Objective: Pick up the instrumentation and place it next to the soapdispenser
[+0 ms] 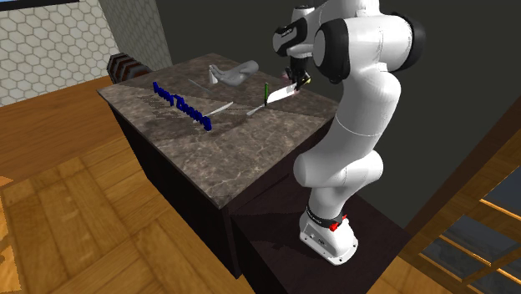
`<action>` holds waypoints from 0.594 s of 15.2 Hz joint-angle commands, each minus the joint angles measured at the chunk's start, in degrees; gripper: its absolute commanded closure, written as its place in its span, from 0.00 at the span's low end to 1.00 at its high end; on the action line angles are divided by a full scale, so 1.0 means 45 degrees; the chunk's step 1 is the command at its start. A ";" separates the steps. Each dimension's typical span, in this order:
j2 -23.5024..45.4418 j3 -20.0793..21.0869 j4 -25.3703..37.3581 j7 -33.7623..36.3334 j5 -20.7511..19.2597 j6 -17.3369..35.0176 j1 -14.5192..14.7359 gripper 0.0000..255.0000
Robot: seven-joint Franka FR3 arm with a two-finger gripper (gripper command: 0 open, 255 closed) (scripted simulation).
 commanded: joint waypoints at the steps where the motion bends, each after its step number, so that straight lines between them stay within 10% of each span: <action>1: 0.0131 -0.0004 -0.0239 0.0025 -0.0021 0.0377 -0.0006 1.00; 9: 0.0657 -0.0008 -0.1083 0.0149 -0.0115 0.1742 -0.0023 1.00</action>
